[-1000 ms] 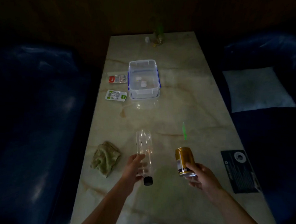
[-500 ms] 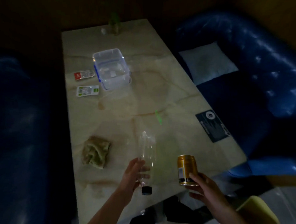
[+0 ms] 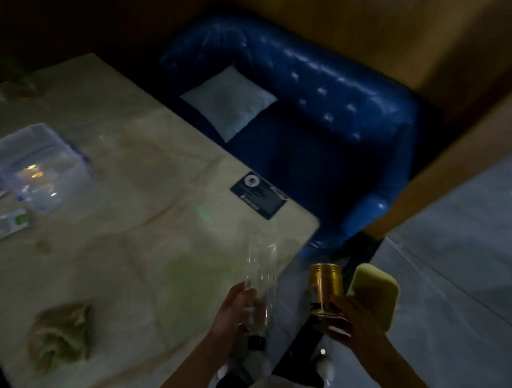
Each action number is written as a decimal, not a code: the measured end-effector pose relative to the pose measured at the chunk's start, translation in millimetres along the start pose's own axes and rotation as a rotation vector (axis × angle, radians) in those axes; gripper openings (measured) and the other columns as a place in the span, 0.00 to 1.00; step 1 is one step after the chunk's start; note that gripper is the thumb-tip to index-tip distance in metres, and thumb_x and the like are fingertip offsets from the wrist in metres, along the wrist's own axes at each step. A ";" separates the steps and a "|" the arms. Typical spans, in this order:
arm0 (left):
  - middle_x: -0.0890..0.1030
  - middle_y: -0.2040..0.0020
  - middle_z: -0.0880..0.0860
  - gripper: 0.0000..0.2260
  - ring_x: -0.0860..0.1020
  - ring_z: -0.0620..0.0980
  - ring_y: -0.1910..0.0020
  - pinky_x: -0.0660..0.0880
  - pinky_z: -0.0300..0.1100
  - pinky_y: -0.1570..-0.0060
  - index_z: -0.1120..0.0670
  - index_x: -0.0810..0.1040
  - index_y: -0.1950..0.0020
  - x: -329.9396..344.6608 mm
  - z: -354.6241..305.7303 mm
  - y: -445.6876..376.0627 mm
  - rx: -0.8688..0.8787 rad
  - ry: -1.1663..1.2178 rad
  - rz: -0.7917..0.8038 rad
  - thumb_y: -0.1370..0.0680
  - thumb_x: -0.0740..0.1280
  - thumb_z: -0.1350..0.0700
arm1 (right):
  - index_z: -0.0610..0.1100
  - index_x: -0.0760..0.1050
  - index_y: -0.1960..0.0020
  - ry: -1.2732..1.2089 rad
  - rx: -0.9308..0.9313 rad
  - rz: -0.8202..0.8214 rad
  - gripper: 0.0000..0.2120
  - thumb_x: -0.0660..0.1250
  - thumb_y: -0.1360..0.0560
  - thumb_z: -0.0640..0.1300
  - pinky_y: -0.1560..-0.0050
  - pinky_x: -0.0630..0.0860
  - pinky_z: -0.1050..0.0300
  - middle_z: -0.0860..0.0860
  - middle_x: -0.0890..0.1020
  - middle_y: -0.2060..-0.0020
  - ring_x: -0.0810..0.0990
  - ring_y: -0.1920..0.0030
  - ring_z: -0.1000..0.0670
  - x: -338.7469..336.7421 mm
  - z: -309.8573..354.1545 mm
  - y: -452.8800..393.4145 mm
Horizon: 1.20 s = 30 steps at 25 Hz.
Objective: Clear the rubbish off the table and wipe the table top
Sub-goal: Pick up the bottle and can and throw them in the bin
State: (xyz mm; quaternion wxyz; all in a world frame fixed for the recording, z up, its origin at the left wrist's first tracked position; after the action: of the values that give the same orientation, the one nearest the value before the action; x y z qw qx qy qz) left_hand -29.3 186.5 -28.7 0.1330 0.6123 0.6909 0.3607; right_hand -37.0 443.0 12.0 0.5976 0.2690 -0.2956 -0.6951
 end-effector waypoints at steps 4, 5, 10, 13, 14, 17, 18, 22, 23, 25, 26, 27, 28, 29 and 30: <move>0.85 0.61 0.49 0.08 0.83 0.50 0.62 0.77 0.47 0.58 0.46 0.81 0.49 66.5 16.7 -18.6 -0.037 -0.140 0.052 0.27 0.67 0.48 | 0.43 0.76 0.41 -0.136 0.019 -0.075 0.18 0.69 0.27 0.49 0.38 0.75 0.41 0.41 0.84 0.47 0.82 0.44 0.41 -74.7 -8.5 12.8; 0.86 0.61 0.50 0.11 0.83 0.51 0.62 0.77 0.49 0.56 0.46 0.81 0.50 82.3 19.8 -21.6 -0.060 -0.184 0.070 0.30 0.68 0.46 | 0.42 0.76 0.40 -0.157 0.027 -0.092 0.17 0.68 0.26 0.49 0.37 0.75 0.40 0.40 0.84 0.46 0.82 0.44 0.41 -91.2 -11.1 13.7; 0.84 0.64 0.49 0.13 0.82 0.51 0.63 0.74 0.52 0.54 0.48 0.80 0.55 179.0 44.1 -35.9 -0.130 -0.328 0.147 0.34 0.69 0.42 | 0.42 0.77 0.41 -0.270 0.021 -0.146 0.16 0.68 0.25 0.49 0.42 0.76 0.43 0.40 0.84 0.47 0.83 0.46 0.41 -189.4 -24.9 14.3; 0.81 0.67 0.51 0.07 0.79 0.51 0.66 0.73 0.48 0.58 0.50 0.80 0.58 228.5 57.4 -40.1 -0.142 -0.422 0.143 0.27 0.66 0.48 | 0.44 0.78 0.41 -0.303 0.026 -0.167 0.17 0.69 0.26 0.52 0.47 0.77 0.46 0.41 0.86 0.49 0.83 0.47 0.42 -239.6 -34.3 10.3; 0.79 0.68 0.51 0.07 0.76 0.51 0.69 0.72 0.45 0.62 0.52 0.78 0.59 243.3 60.6 -39.9 -0.161 -0.440 0.169 0.25 0.65 0.50 | 0.45 0.77 0.41 -0.308 0.030 -0.169 0.18 0.69 0.27 0.53 0.47 0.78 0.46 0.42 0.86 0.49 0.84 0.47 0.42 -252.1 -36.9 8.9; 0.77 0.69 0.50 0.07 0.74 0.48 0.70 0.69 0.41 0.66 0.51 0.77 0.59 290.1 70.5 -37.0 -0.216 -0.464 0.238 0.25 0.65 0.50 | 0.48 0.76 0.41 -0.324 0.035 -0.181 0.22 0.71 0.31 0.57 0.46 0.79 0.46 0.44 0.85 0.48 0.83 0.46 0.43 -288.9 -46.8 9.6; 0.79 0.68 0.49 0.06 0.76 0.47 0.69 0.72 0.41 0.66 0.51 0.78 0.58 302.7 73.4 -35.7 -0.228 -0.485 0.260 0.25 0.66 0.50 | 0.48 0.76 0.42 -0.339 0.036 -0.186 0.24 0.71 0.33 0.58 0.46 0.79 0.46 0.44 0.85 0.49 0.83 0.46 0.43 -297.9 -49.8 10.2; 0.72 0.76 0.45 0.11 0.68 0.41 0.79 0.63 0.32 0.80 0.51 0.69 0.65 341.2 84.1 -39.8 -0.320 -0.534 0.309 0.22 0.61 0.57 | 0.47 0.76 0.42 -0.379 0.052 -0.214 0.27 0.70 0.37 0.60 0.47 0.79 0.45 0.45 0.86 0.50 0.84 0.47 0.43 -319.8 -61.9 8.4; 0.73 0.77 0.45 0.11 0.69 0.41 0.80 0.64 0.31 0.81 0.51 0.71 0.64 346.7 86.1 -44.6 -0.323 -0.573 0.296 0.21 0.61 0.56 | 0.47 0.76 0.42 -0.390 0.061 -0.220 0.27 0.70 0.36 0.60 0.48 0.79 0.46 0.44 0.86 0.50 0.84 0.47 0.43 -322.4 -64.1 6.4; 0.76 0.76 0.46 0.09 0.73 0.42 0.79 0.67 0.32 0.81 0.53 0.75 0.62 352.0 85.0 -55.7 -0.311 -0.606 0.273 0.22 0.64 0.55 | 0.47 0.76 0.41 -0.410 0.078 -0.236 0.26 0.69 0.35 0.59 0.51 0.79 0.48 0.44 0.86 0.50 0.84 0.47 0.43 -326.2 -64.6 0.9; 0.77 0.76 0.47 0.09 0.74 0.42 0.79 0.68 0.32 0.80 0.54 0.76 0.61 354.8 85.0 -62.6 -0.308 -0.611 0.273 0.22 0.64 0.53 | 0.46 0.75 0.41 -0.421 0.087 -0.245 0.25 0.69 0.34 0.59 0.52 0.79 0.48 0.43 0.86 0.50 0.84 0.47 0.43 -327.5 -63.6 -2.2; 0.78 0.75 0.47 0.08 0.75 0.43 0.79 0.69 0.32 0.80 0.54 0.76 0.60 356.7 85.3 -69.9 -0.310 -0.627 0.277 0.23 0.65 0.53 | 0.46 0.75 0.41 -0.427 0.098 -0.255 0.24 0.69 0.33 0.58 0.53 0.79 0.49 0.43 0.86 0.50 0.84 0.47 0.43 -328.8 -62.2 -6.3; 0.80 0.74 0.48 0.08 0.77 0.44 0.78 0.71 0.34 0.79 0.54 0.77 0.59 358.9 86.0 -79.2 -0.316 -0.640 0.271 0.23 0.66 0.52 | 0.46 0.75 0.41 -0.428 0.108 -0.265 0.23 0.69 0.32 0.58 0.54 0.79 0.49 0.43 0.86 0.50 0.84 0.47 0.43 -330.5 -60.2 -11.2; 0.81 0.73 0.49 0.07 0.78 0.45 0.76 0.73 0.36 0.76 0.54 0.79 0.57 360.4 85.7 -87.1 -0.318 -0.663 0.253 0.24 0.67 0.51 | 0.46 0.75 0.41 -0.430 0.119 -0.274 0.23 0.69 0.31 0.57 0.55 0.78 0.50 0.43 0.86 0.50 0.83 0.47 0.43 -332.1 -58.0 -15.2; 0.83 0.71 0.49 0.07 0.80 0.46 0.74 0.74 0.37 0.74 0.53 0.80 0.55 363.0 85.3 -94.6 -0.320 -0.683 0.243 0.24 0.68 0.50 | 0.46 0.75 0.41 -0.432 0.129 -0.283 0.23 0.69 0.31 0.57 0.55 0.78 0.50 0.43 0.86 0.50 0.83 0.47 0.43 -333.5 -55.2 -19.6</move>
State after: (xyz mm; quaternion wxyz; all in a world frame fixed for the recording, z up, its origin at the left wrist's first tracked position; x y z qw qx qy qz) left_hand -124.9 558.0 -57.6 0.4054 0.7458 0.4643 0.2525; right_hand 37.0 770.4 -33.0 0.3991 0.1907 -0.4194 -0.7928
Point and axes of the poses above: each hand's wrist, its own y-axis away from the middle knuckle, its own x-axis out of the palm, z = x × y, the point moved 6 cm from there along -y, towards the middle knuckle
